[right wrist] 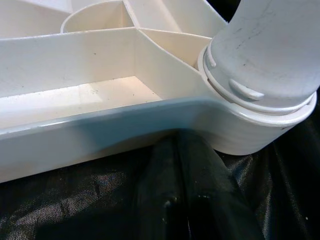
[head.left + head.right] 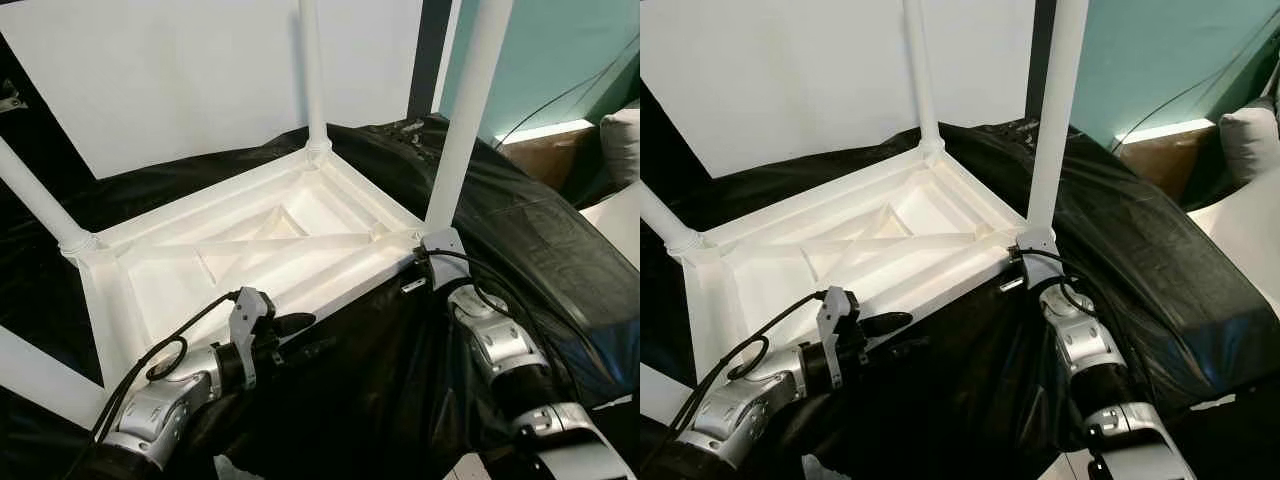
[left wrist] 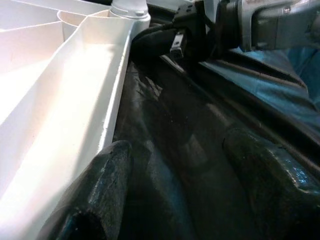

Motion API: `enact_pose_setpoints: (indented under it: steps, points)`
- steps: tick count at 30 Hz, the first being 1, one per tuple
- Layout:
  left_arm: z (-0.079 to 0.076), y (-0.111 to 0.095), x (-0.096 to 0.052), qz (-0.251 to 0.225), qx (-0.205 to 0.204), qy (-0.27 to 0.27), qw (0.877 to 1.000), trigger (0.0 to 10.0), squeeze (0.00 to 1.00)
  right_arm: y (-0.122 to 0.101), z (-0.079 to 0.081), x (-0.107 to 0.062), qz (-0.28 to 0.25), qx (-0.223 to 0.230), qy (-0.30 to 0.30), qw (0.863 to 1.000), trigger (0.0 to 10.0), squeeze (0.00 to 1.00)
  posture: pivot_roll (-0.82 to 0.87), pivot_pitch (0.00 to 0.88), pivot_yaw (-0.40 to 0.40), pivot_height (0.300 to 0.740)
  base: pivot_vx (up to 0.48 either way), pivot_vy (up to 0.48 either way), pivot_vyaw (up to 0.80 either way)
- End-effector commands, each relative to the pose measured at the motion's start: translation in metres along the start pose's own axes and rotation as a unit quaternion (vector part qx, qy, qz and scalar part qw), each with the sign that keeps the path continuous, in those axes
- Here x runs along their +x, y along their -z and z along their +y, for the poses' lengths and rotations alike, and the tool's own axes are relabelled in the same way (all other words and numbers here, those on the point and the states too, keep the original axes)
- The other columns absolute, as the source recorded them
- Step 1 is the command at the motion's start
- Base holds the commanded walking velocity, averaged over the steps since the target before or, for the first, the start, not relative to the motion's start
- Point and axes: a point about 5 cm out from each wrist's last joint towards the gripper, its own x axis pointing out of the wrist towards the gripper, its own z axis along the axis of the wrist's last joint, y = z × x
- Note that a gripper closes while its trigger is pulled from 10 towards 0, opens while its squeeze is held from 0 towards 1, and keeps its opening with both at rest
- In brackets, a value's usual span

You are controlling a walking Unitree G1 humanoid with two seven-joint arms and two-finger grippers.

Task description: Building children table

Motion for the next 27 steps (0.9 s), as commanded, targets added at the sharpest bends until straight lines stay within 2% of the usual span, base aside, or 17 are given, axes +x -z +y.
enact_pose_setpoints:
  steps: [1, 3, 5, 7, 8, 9, 11, 12, 14, 15, 16, 17, 18, 19, 22, 25, 27]
  points:
    - [-0.010, 0.018, 0.001, 0.037, -0.017, 0.078, 0.996, 10.0, 0.00, -0.013, 0.008, 0.004, -0.021, 0.003, -0.016, 1.000, 4.7, 0.00, -0.01, 0.000, 0.041, 0.740, 0.000, 0.000, 0.00]
    - [-0.008, 0.016, 0.002, 0.030, -0.010, 0.070, 0.997, 10.0, 0.00, -0.015, 0.010, 0.005, -0.024, 0.004, -0.020, 1.000, 4.7, 0.00, -0.01, 0.000, 0.041, 0.740, 0.000, 0.000, 0.00]
    - [0.001, -0.018, 0.005, -0.106, -0.036, 0.035, 0.993, 10.0, 0.00, -0.011, 0.021, 0.003, -0.020, 0.010, -0.031, 0.999, 4.7, 0.00, -0.01, 0.000, 0.037, 0.740, 0.000, 0.000, 0.00]
    - [0.003, -0.044, 0.000, -0.197, -0.052, 0.032, 0.979, 10.0, 0.00, -0.006, 0.027, 0.001, -0.015, 0.016, -0.036, 0.999, 4.7, 0.00, -0.01, 0.000, 0.036, 0.740, 0.000, 0.000, 0.00]
    - [0.002, -0.051, -0.002, -0.220, -0.053, 0.036, 0.973, 10.0, 0.00, -0.004, 0.029, 0.000, -0.013, 0.019, -0.037, 0.999, 4.7, 0.00, -0.01, 0.000, 0.036, 0.740, 0.000, 0.000, 0.00]
    - [0.002, -0.051, -0.002, -0.220, -0.053, 0.036, 0.973, 10.0, 0.00, -0.004, 0.029, 0.000, -0.013, 0.019, -0.037, 0.999, 4.7, 0.00, -0.01, 0.000, 0.036, 0.740, 0.000, 0.000, 0.00]
    - [0.001, -0.071, -0.010, -0.285, -0.064, 0.041, 0.955, 10.0, 0.00, 0.001, 0.033, -0.002, -0.010, 0.024, -0.043, 0.999, 4.8, 0.00, -0.02, 0.000, 0.040, 0.740, 0.000, 0.000, 0.00]
    - [0.002, -0.075, -0.011, -0.297, -0.064, 0.041, 0.952, 10.0, 0.00, 0.003, 0.035, -0.002, -0.009, 0.026, -0.045, 0.999, 4.8, 0.00, -0.02, 0.000, 0.039, 0.740, 0.000, 0.000, 0.00]
    - [0.003, -0.073, -0.010, -0.277, -0.043, 0.029, 0.959, 10.0, 0.00, 0.007, 0.039, -0.004, -0.006, 0.029, -0.050, 0.998, 4.8, 0.00, -0.02, 0.000, 0.039, 0.740, 0.000, 0.000, 0.00]
    - [0.004, -0.068, -0.007, -0.248, -0.027, 0.021, 0.968, 10.0, 0.00, 0.010, 0.041, -0.005, -0.003, 0.033, -0.052, 0.998, 4.8, 0.00, -0.02, 0.000, 0.038, 0.740, 0.000, 0.000, 0.00]
    - [0.004, -0.068, -0.007, -0.248, -0.027, 0.021, 0.968, 10.0, 0.00, 0.010, 0.041, -0.005, -0.003, 0.033, -0.052, 0.998, 4.8, 0.00, -0.02, 0.000, 0.038, 0.740, 0.000, 0.000, 0.00]
    - [0.005, -0.061, -0.004, -0.218, -0.013, 0.014, 0.976, 10.0, 0.00, 0.011, 0.042, -0.006, -0.002, 0.035, -0.053, 0.998, 4.8, 0.00, -0.02, 0.000, 0.038, 0.740, 0.000, 0.000, 0.00]
    - [0.004, -0.050, 0.000, -0.164, 0.012, 0.012, 0.986, 10.0, 0.00, 0.013, 0.043, -0.008, 0.000, 0.037, -0.053, 0.998, 4.8, 0.00, -0.02, 0.000, 0.040, 0.740, 0.000, 0.000, 0.00]
    - [0.002, -0.044, 0.000, -0.138, 0.017, 0.019, 0.990, 10.0, 0.00, 0.014, 0.043, -0.008, 0.001, 0.038, -0.053, 0.998, 4.8, 0.00, -0.02, 0.000, 0.040, 0.740, 0.000, 0.000, 0.00]
    - [0.001, -0.041, 0.000, -0.122, 0.019, 0.025, 0.992, 10.0, 0.00, 0.014, 0.044, -0.009, 0.001, 0.039, -0.053, 0.998, 4.8, 0.00, -0.02, 0.000, 0.040, 0.740, 0.000, 0.000, 0.00]
    - [-0.002, -0.034, -0.002, -0.085, 0.012, 0.036, 0.996, 10.0, 0.00, 0.014, 0.044, -0.009, 0.001, 0.039, -0.052, 0.998, 4.8, 0.00, -0.02, 0.000, 0.040, 0.740, 0.000, 0.000, 0.00]
    - [0.008, -0.016, -0.002, 0.007, 0.038, -0.010, 0.999, 10.0, 0.00, 0.011, 0.045, -0.009, -0.003, 0.040, -0.052, 0.998, 4.7, 0.00, -0.02, 0.000, 0.040, 0.740, 0.000, 0.000, 0.00]
